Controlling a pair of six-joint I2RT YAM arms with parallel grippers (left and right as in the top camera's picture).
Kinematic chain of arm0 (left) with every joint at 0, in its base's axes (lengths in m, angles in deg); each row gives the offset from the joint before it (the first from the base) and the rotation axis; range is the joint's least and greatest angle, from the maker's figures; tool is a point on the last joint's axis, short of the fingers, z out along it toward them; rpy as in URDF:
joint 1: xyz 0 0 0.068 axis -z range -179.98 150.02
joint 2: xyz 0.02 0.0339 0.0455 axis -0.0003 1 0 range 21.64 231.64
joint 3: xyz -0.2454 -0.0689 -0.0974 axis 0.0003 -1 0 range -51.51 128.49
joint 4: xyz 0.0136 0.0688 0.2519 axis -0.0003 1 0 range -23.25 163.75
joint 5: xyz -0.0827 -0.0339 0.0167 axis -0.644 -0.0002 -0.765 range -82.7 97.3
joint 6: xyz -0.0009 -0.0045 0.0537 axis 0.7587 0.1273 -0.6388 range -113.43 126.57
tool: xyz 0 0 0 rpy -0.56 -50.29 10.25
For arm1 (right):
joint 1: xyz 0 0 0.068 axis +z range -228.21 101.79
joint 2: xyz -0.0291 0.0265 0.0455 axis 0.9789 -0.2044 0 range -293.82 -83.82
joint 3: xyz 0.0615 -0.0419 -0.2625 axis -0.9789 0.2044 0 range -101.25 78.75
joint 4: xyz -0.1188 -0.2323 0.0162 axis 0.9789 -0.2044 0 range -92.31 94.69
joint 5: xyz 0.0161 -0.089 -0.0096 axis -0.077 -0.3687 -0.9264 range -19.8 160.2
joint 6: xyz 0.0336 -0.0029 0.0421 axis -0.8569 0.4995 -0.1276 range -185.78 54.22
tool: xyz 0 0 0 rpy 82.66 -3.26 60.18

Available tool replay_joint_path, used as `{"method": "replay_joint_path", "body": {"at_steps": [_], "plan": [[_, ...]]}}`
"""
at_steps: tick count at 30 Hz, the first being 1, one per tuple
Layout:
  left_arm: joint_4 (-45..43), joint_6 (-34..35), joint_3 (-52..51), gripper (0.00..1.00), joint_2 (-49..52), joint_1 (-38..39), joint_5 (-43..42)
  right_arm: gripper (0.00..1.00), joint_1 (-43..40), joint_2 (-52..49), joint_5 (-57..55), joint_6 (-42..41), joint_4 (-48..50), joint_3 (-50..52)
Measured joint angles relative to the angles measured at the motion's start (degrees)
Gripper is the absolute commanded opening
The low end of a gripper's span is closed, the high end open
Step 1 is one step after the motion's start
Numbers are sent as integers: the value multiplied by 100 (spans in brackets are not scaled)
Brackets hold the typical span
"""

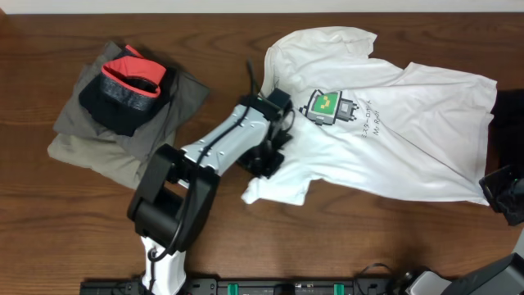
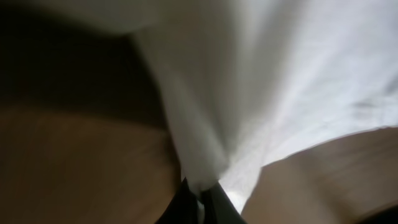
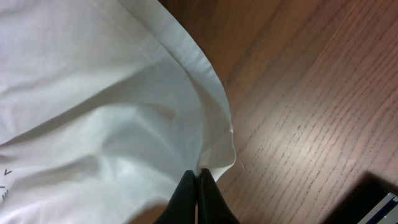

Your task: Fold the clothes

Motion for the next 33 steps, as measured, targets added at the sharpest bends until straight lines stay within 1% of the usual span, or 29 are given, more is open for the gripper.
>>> {"method": "replay_joint_path", "body": {"at_steps": [5, 8, 9, 10, 11, 12, 13, 14, 18, 19, 22, 26, 30, 33], "plan": [[748, 584, -2, 6, 0, -675, 387, 2, 4, 0, 11, 0, 2, 0], [955, 734, -4, 7, 0, -1005, 442, 2, 11, 0, 42, 2, -2, 0], [1040, 780, -4, 13, 0, -1095, 461, 2, 11, 0, 59, 4, -7, 0], [1086, 796, -4, 24, 0, -1143, 468, 2, 11, 0, 72, 11, -7, 0], [1123, 798, -4, 31, 0, -1185, 494, 3, 11, 0, 68, 20, -7, 0], [1165, 850, -4, 34, 0, -1220, 516, 3, 11, 0, 63, 24, 4, 0], [1200, 903, -4, 41, 0, -1250, 533, 4, 11, 0, 61, 24, 2, 0], [1217, 927, -7, 55, 0, -1274, 542, 4, 11, 0, 61, 28, 2, 0], [1185, 1008, -9, 56, 0, -1353, 584, 5, 11, 0, 61, 44, 11, 0], [1097, 1021, -9, 57, 0, -1366, 597, 5, 11, 0, 59, 44, 13, 0], [549, 1032, -4, 65, -4, -1388, 599, 5, 11, 0, 59, 44, 17, 0], [-675, 1064, 20, 65, -11, -1394, 603, 6, 11, 0, 59, 46, 33, 0], [-1873, 1064, 52, 65, -15, -1394, 326, 6, 11, 0, 63, 46, 33, 0], [-2334, 1062, 72, 65, -15, -1394, 144, 6, 11, 0, 66, 44, 35, 0]]}}
